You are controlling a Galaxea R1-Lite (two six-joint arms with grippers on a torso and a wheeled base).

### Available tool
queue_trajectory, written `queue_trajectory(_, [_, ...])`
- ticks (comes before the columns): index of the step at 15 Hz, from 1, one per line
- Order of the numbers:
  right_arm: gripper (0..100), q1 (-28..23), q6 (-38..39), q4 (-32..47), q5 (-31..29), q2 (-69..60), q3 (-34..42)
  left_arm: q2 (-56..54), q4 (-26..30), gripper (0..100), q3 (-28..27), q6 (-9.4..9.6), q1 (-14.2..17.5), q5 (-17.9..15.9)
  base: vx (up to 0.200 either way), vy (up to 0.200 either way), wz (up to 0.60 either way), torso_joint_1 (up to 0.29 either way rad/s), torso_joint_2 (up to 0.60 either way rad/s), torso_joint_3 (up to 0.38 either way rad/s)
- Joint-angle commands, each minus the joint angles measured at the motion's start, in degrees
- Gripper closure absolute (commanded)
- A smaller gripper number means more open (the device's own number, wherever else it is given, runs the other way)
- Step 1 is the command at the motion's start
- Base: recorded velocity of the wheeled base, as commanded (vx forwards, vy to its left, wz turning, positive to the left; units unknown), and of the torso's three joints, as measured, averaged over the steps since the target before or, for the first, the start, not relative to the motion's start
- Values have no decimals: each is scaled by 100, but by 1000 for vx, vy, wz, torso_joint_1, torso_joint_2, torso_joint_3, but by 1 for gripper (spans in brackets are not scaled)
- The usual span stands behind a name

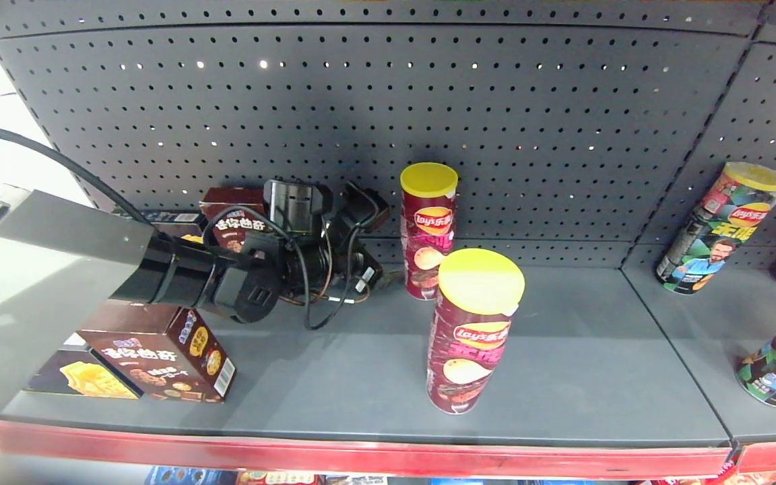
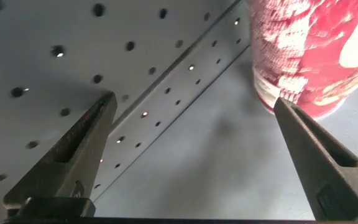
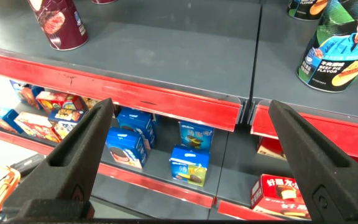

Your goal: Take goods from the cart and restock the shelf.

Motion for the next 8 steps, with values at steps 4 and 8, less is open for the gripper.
queue_trajectory(4, [0, 12, -2, -1, 0, 7, -1, 133, -2, 0, -85, -10, -98, 3, 0, 0, 0, 0, 0, 0])
queue_trajectory(8, [0, 3, -2, -1, 0, 7, -1, 133, -2, 0, -85, -19, -133, 3, 0, 0, 0, 0, 0, 0])
